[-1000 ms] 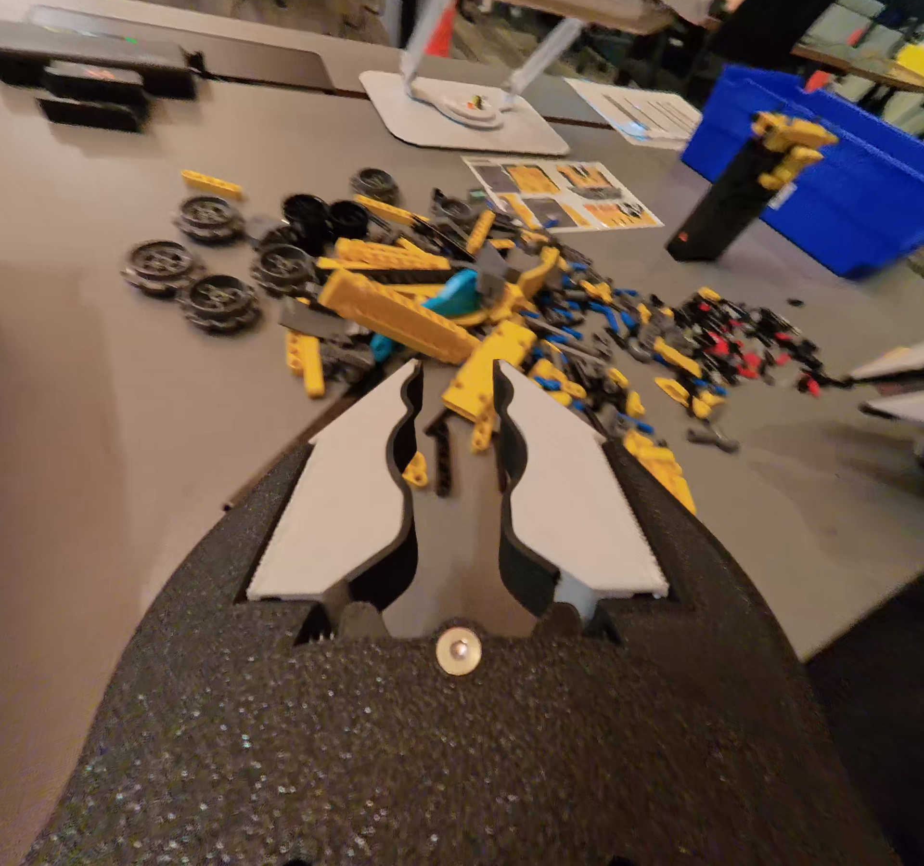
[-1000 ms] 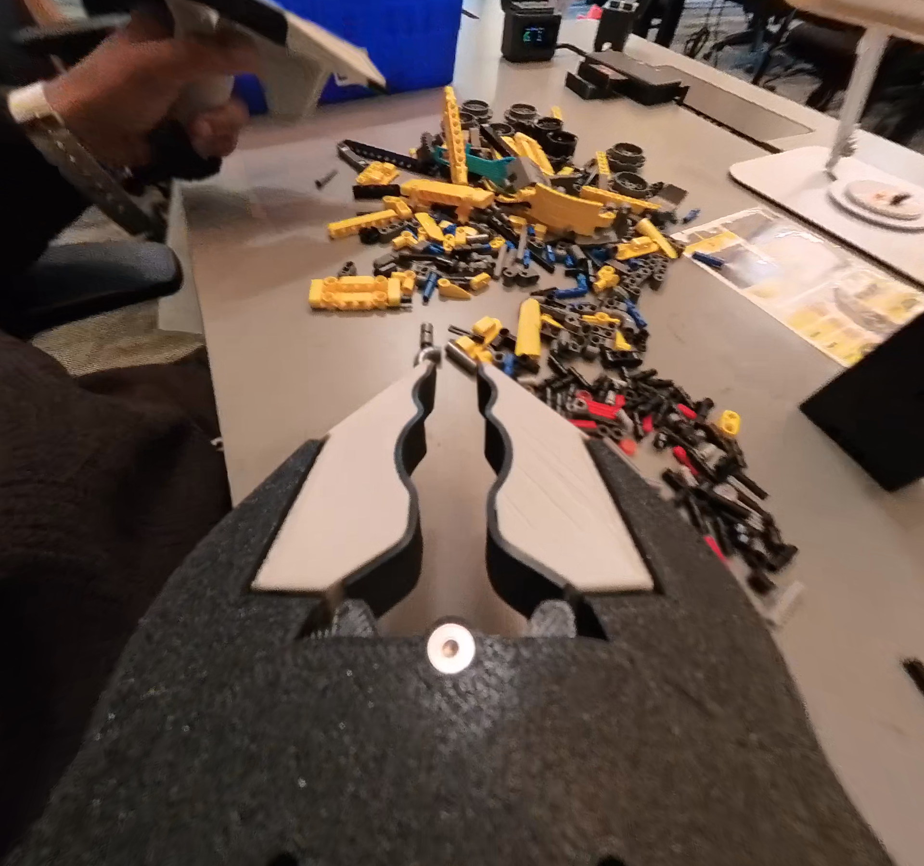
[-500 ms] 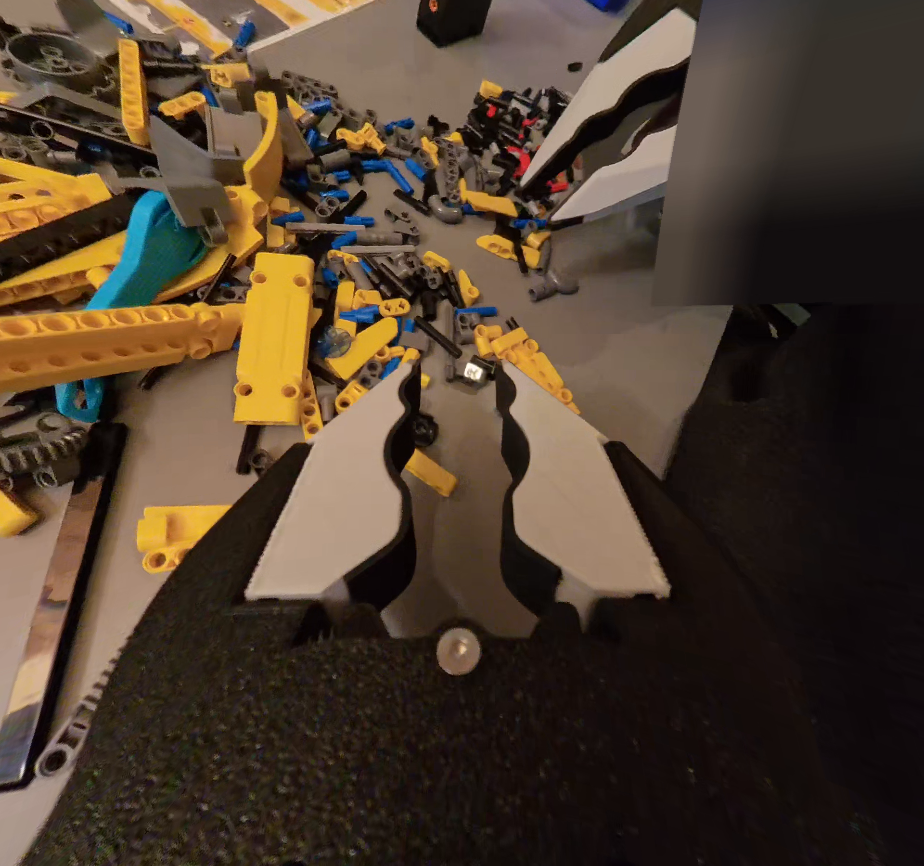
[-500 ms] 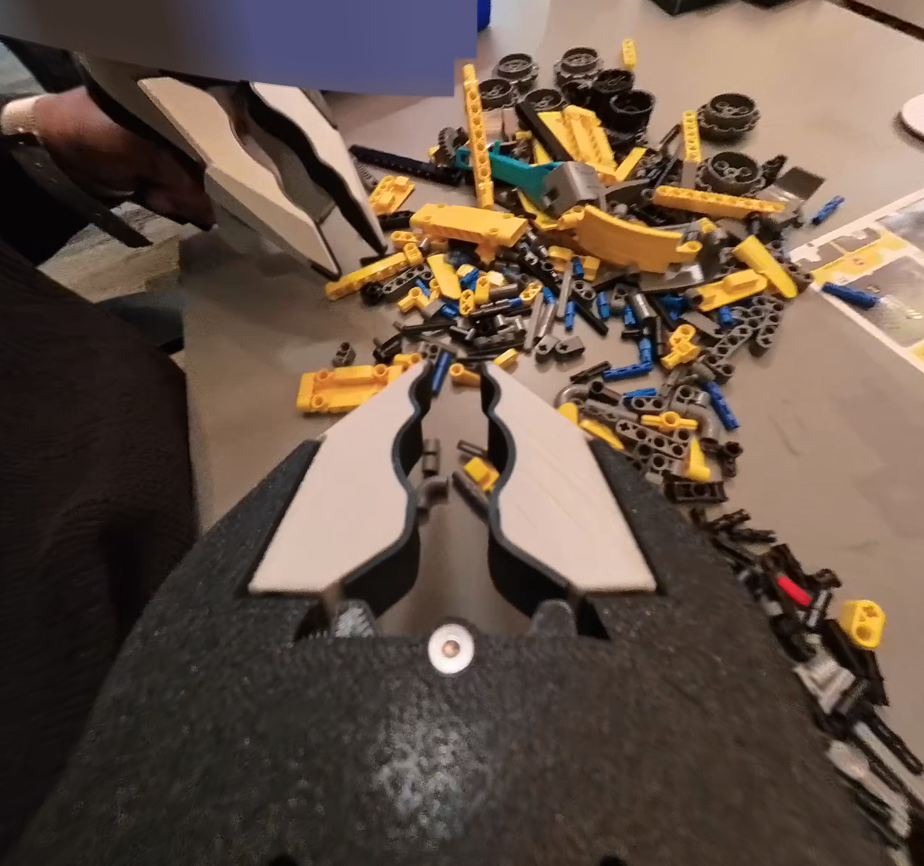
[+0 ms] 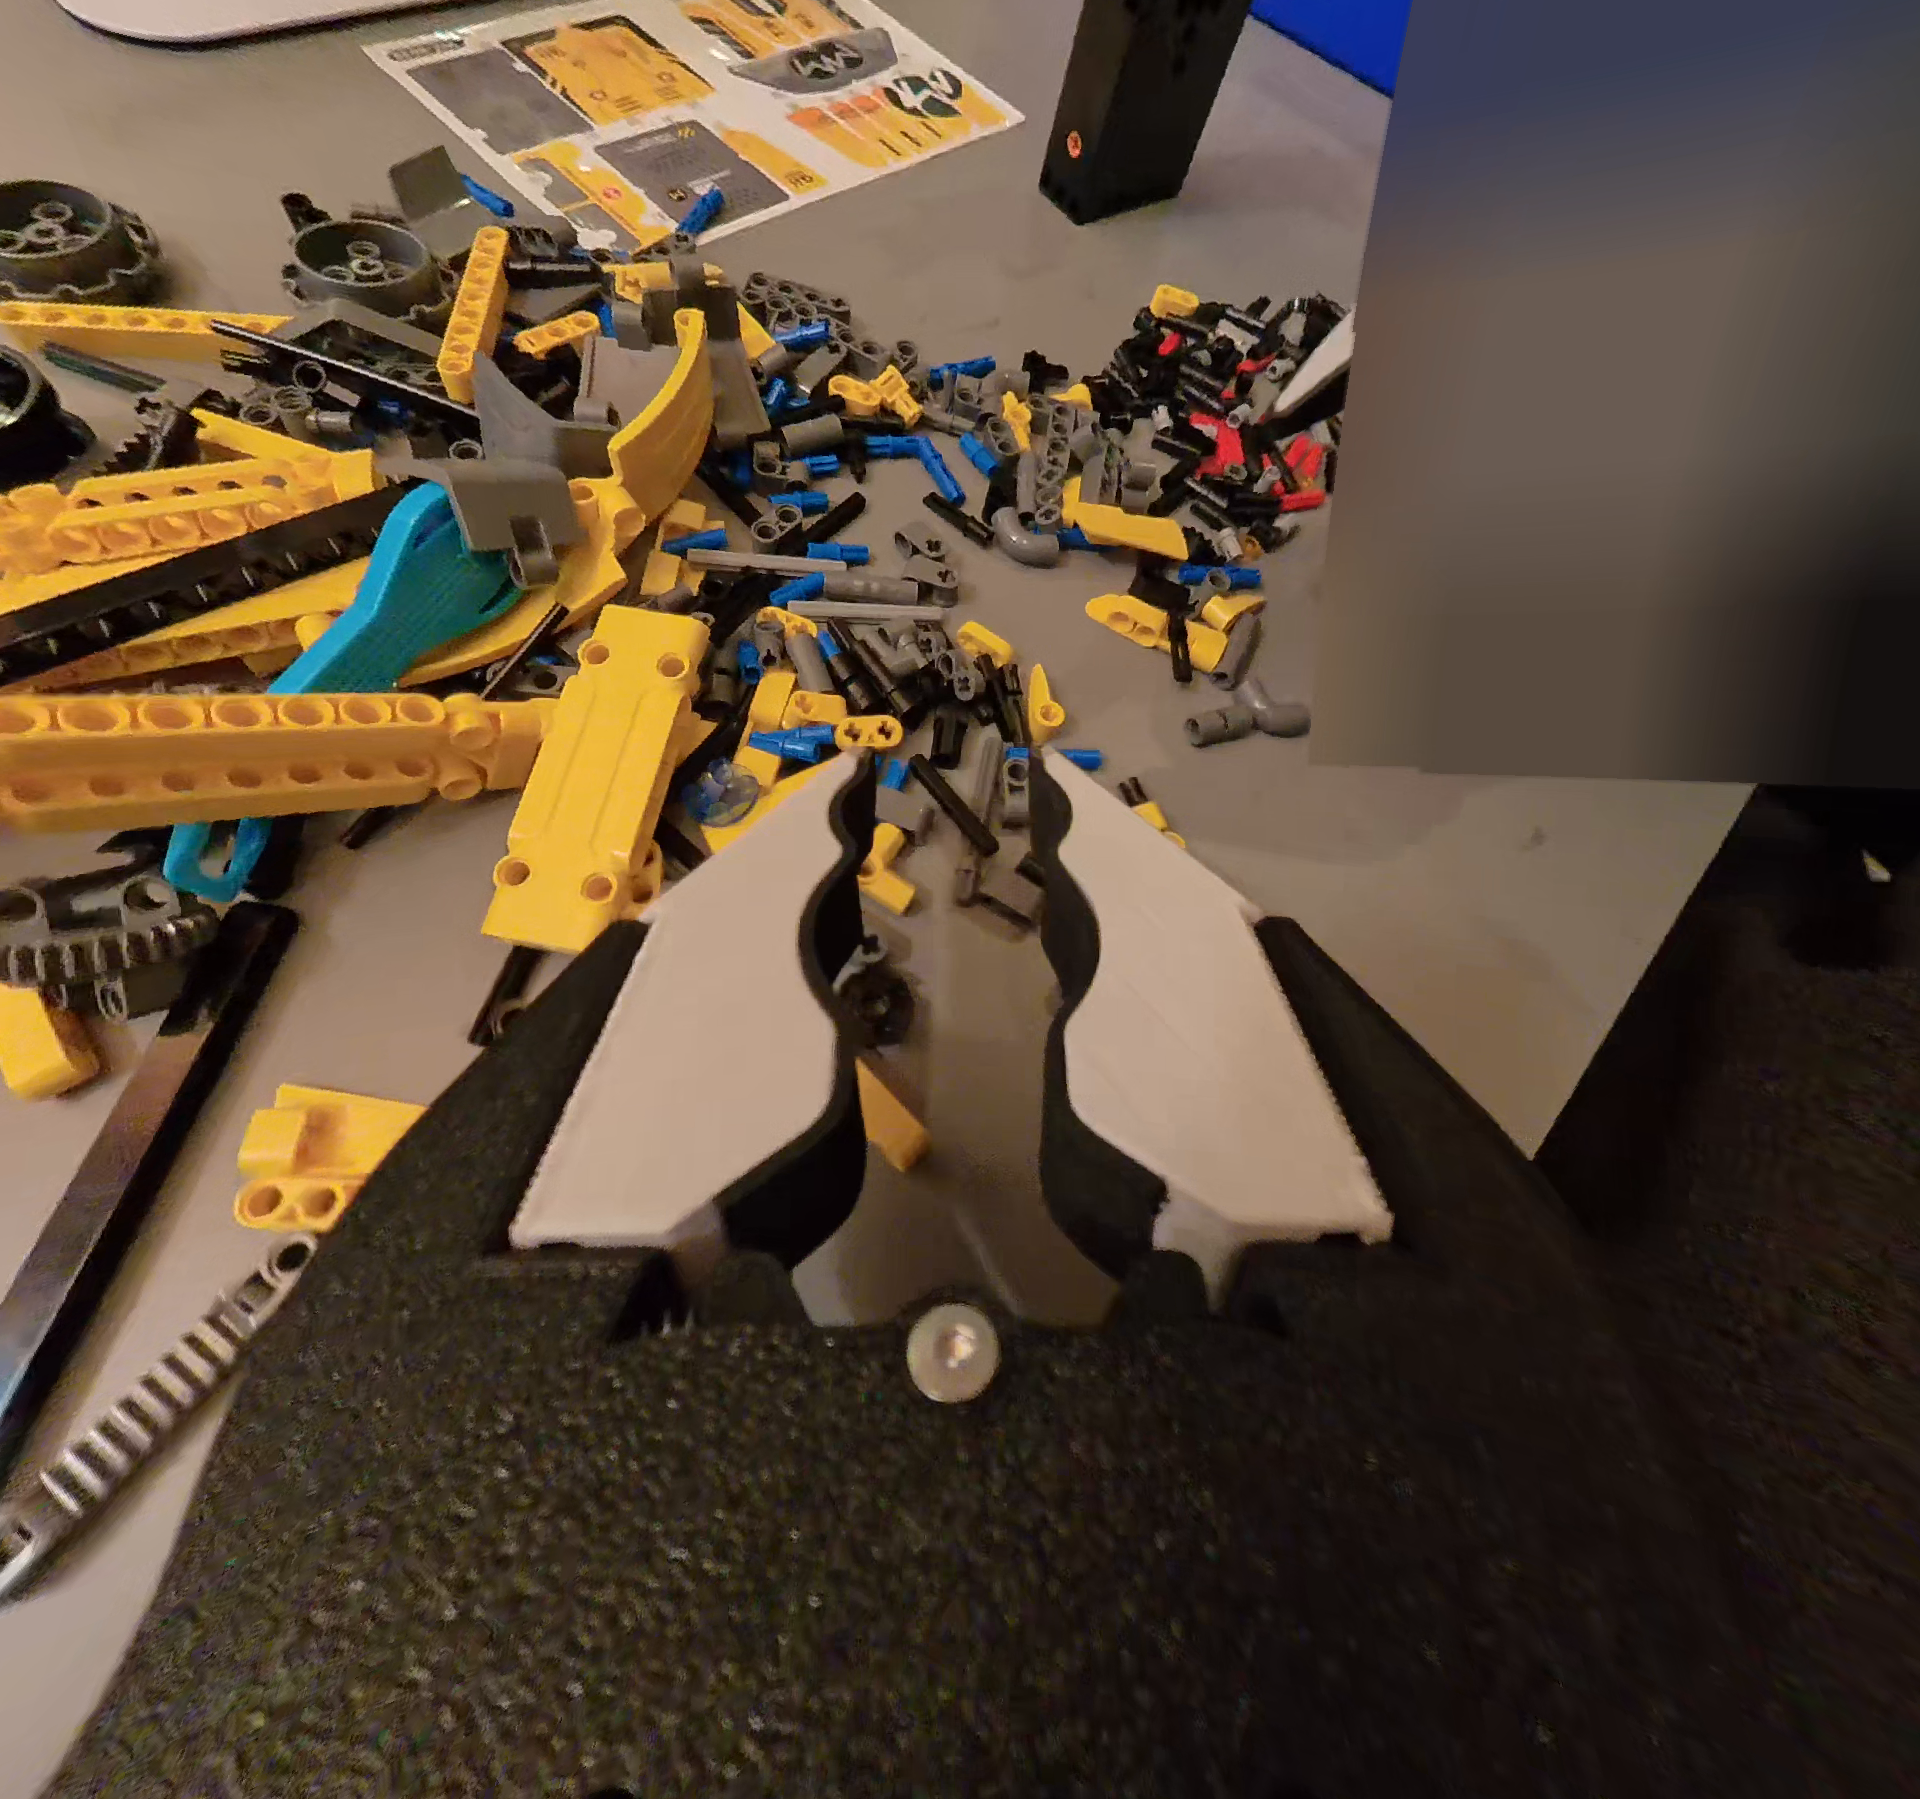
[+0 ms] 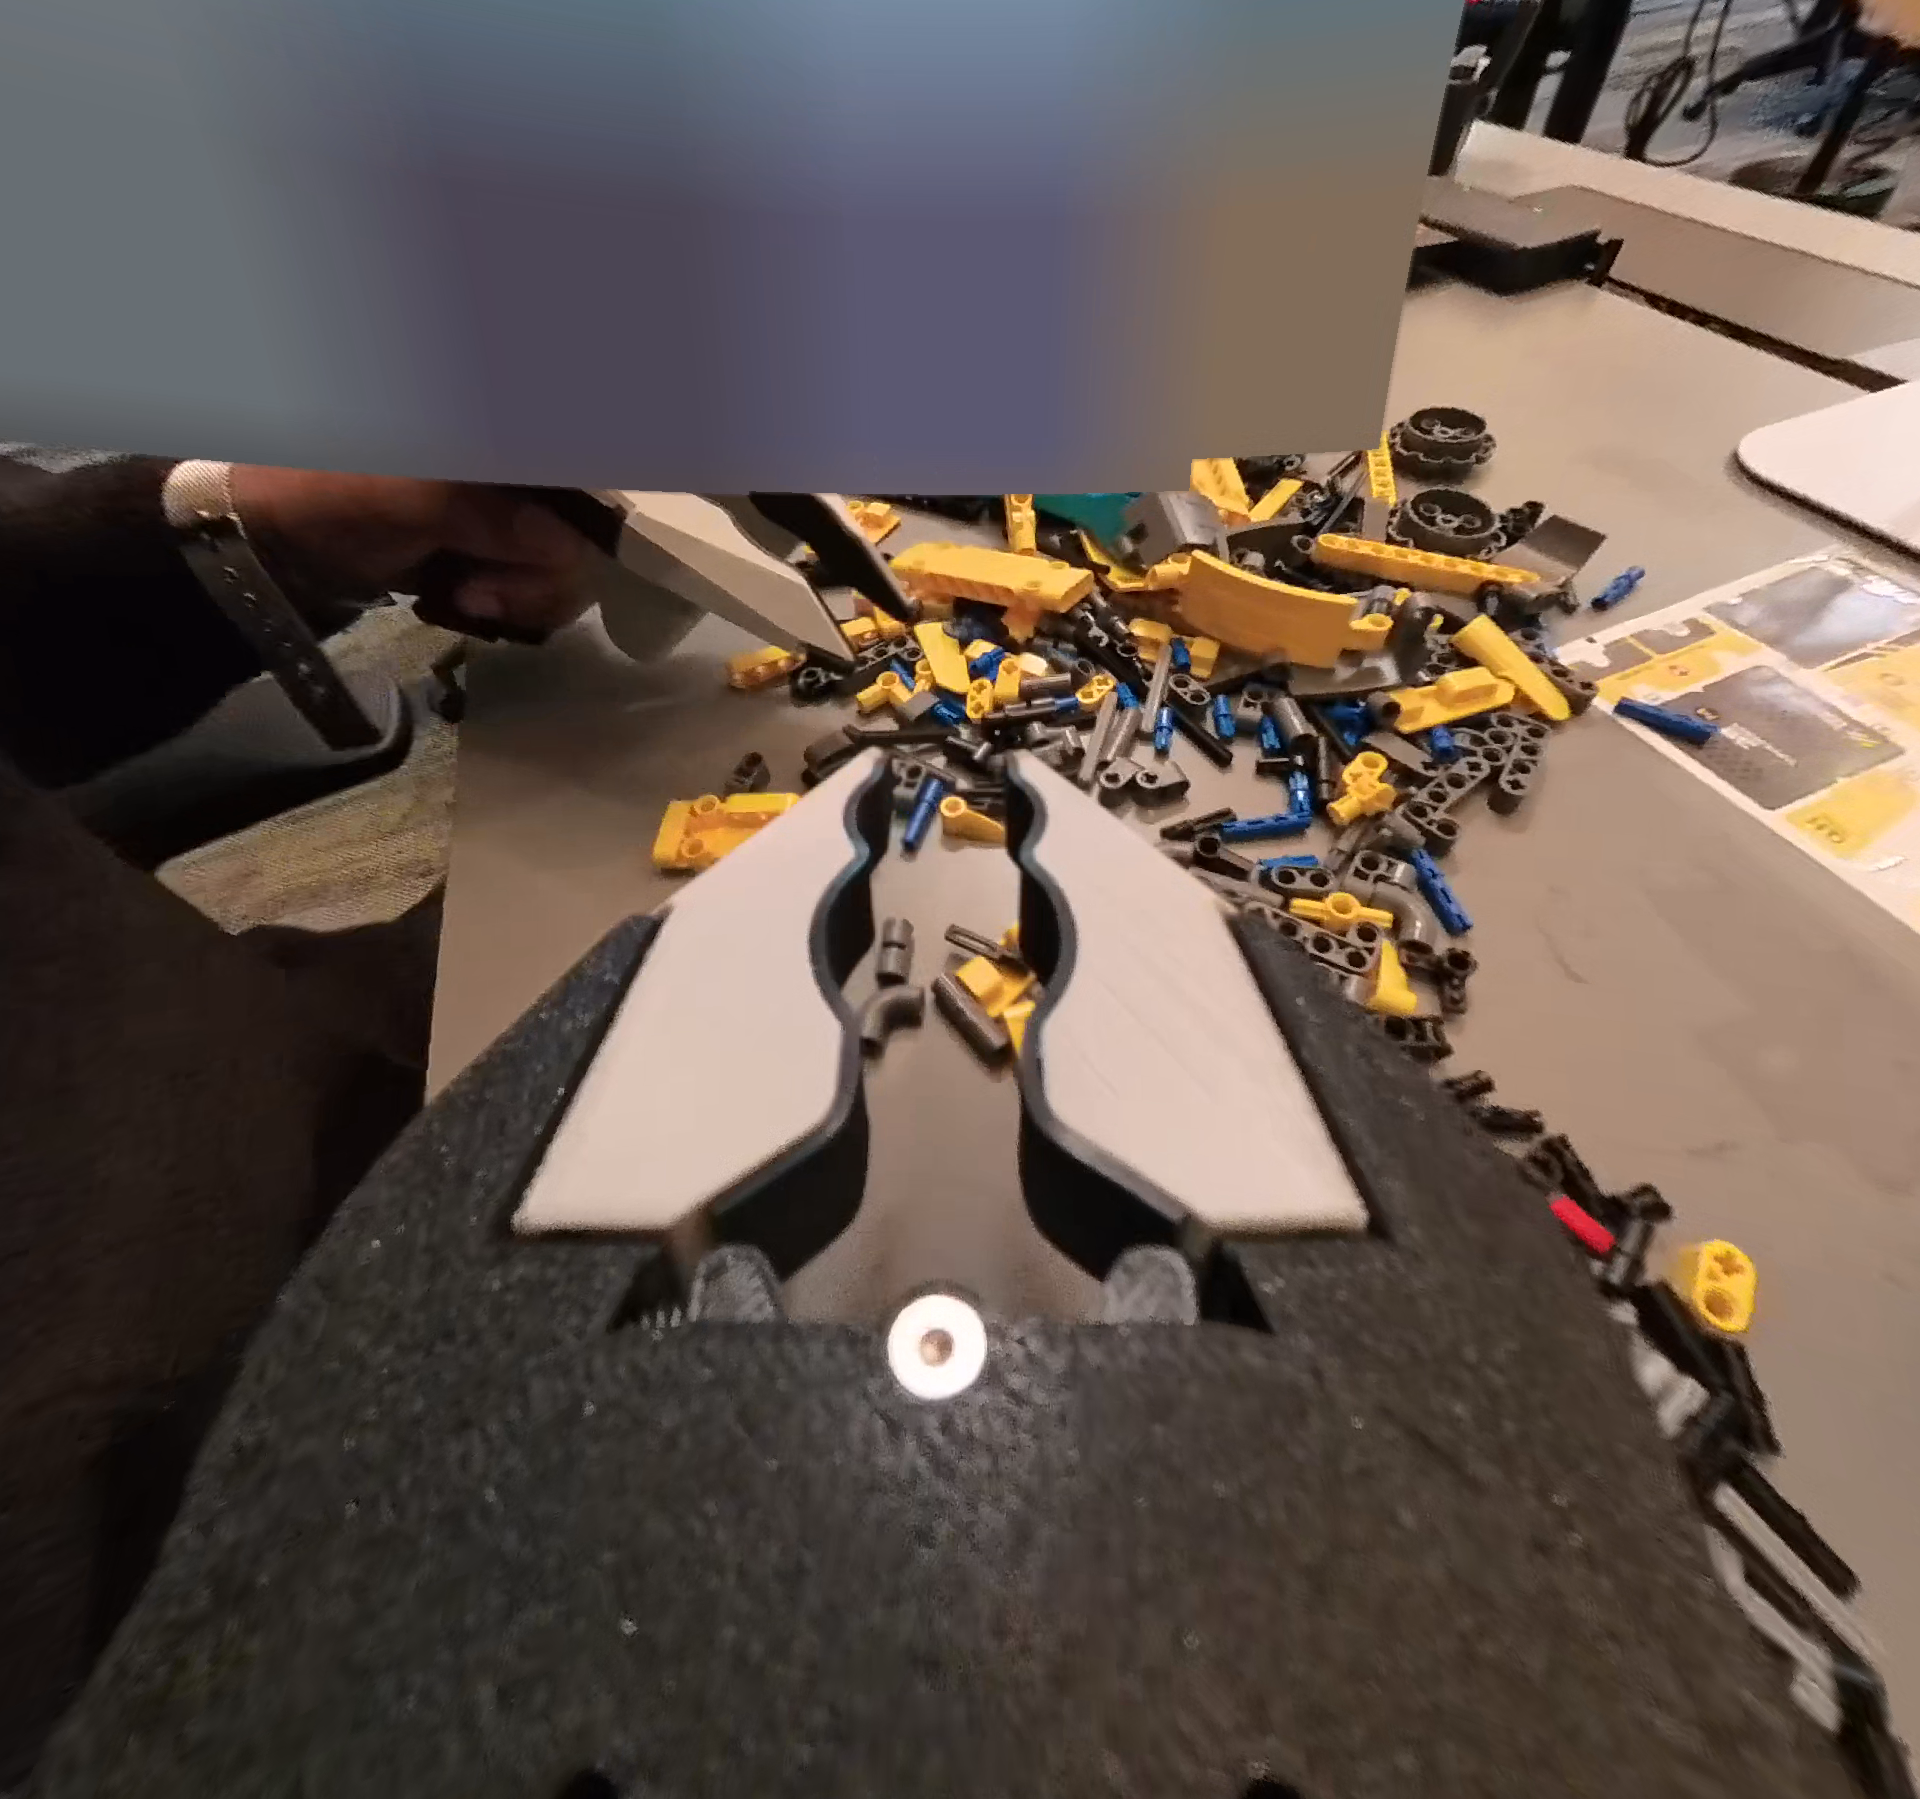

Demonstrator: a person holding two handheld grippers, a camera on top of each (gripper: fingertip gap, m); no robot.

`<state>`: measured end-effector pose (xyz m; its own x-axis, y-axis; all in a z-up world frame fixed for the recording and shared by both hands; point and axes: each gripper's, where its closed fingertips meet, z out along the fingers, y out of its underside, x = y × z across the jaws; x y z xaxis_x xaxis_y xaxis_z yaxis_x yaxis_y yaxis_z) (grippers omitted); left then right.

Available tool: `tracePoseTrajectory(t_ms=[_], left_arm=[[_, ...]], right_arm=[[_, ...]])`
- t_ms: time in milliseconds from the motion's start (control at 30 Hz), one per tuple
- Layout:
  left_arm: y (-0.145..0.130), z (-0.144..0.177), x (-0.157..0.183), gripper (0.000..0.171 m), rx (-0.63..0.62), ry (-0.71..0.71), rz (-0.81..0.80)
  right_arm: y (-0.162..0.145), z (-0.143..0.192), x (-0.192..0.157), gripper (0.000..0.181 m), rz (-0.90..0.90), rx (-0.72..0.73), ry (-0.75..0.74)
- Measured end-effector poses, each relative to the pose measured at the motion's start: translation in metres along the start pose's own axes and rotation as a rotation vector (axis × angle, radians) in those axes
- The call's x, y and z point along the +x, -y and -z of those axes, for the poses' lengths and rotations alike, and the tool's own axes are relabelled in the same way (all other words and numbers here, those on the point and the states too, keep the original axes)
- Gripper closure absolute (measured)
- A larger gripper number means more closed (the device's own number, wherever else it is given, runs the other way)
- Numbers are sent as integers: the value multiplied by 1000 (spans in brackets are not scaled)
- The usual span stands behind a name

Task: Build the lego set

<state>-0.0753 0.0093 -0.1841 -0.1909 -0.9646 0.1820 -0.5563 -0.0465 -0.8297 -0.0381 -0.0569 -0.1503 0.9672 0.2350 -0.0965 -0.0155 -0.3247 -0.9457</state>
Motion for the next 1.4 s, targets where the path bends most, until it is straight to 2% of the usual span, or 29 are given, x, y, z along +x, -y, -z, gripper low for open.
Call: tracePoseTrajectory(t_ms=[200,300,400,500,667,800,967,1033,1133,1200,1300,1400], left_arm=[[13,-1,-14,143,-41,-232,-45],[12,-7,-18,141,-91,-288,-80],[13,-17,-18,128,-85,-281,-95],[16,-21,-14,125,-43,-249,-152],[14,-24,-16,122,-45,-139,-274],[20,-22,-16,123,-38,-109,-309],[26,-17,-17,123,1,-178,-311],[31,-12,-12,123,23,-278,-295],[49,-2,-15,123,42,-397,-229],[64,3,-29,123,60,-380,-255],[87,3,-54,123,54,-267,-361],[125,0,-66,124,129,-218,-441]], right_arm=[[-5,-29,17,160,-79,-115,9],[-13,-48,23,149,-73,-200,-6],[-22,-64,24,133,-24,-282,-21],[-28,-70,25,132,53,-327,-36],[-42,-68,29,128,124,-404,-50],[-45,-62,30,130,153,-439,-68],[-45,-56,33,145,162,-438,-98],[-34,-54,33,145,127,-407,-105],[-2,-52,45,143,120,-349,-150],[23,-53,55,142,126,-303,-147],[53,-60,78,142,155,-221,-162],[69,-64,95,142,170,-147,-154]])
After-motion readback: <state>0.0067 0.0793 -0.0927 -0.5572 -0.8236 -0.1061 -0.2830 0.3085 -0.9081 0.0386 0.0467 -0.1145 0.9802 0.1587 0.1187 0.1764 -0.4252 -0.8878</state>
